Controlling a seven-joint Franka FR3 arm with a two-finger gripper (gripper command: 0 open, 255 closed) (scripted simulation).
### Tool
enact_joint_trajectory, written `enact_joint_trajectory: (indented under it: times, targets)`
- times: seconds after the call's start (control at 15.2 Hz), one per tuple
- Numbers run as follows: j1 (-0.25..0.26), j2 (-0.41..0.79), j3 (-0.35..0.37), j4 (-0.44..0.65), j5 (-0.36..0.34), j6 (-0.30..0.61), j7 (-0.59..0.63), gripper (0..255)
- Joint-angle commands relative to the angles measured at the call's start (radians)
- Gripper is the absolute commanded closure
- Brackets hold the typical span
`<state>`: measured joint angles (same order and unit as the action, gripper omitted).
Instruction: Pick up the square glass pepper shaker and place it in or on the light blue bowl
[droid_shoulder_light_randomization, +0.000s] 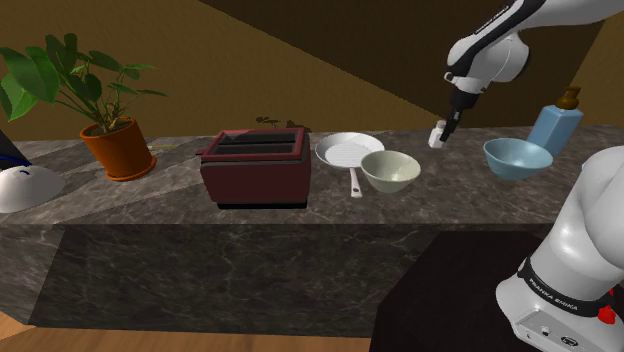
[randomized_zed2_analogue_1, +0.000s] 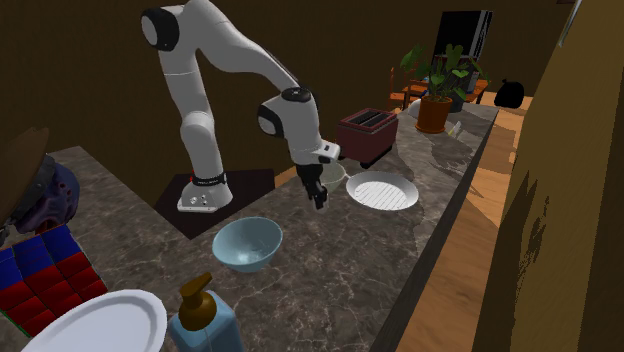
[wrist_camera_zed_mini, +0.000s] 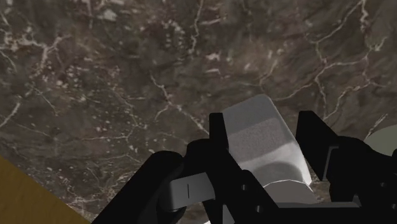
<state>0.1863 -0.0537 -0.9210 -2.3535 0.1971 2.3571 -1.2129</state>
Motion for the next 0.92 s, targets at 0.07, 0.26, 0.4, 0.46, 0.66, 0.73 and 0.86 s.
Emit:
enact_joint_trajectory:
  times: [0.07, 0.26, 0.4, 0.46, 0.66, 0.73, 0.86]
  targets:
    - [-0.007, -0.047, 0.010, 0.015, -0.059, -0.039, 0.050, 255]
    - [-0.016, -0.083, 0.022, 0.033, -0.100, -0.076, 0.085, 255]
    - [-0.022, -0.105, 0.032, 0.045, -0.123, -0.102, 0.106, 255]
    - [-0.025, -0.115, 0.036, 0.052, -0.134, -0.115, 0.115, 255]
    - [-0.033, -0.143, 0.050, 0.074, -0.160, -0.155, 0.140, 255]
    - [-0.035, -0.151, 0.055, 0.081, -0.168, -0.168, 0.148, 255]
    - [-0.040, -0.167, 0.064, 0.097, -0.182, -0.195, 0.162, 255]
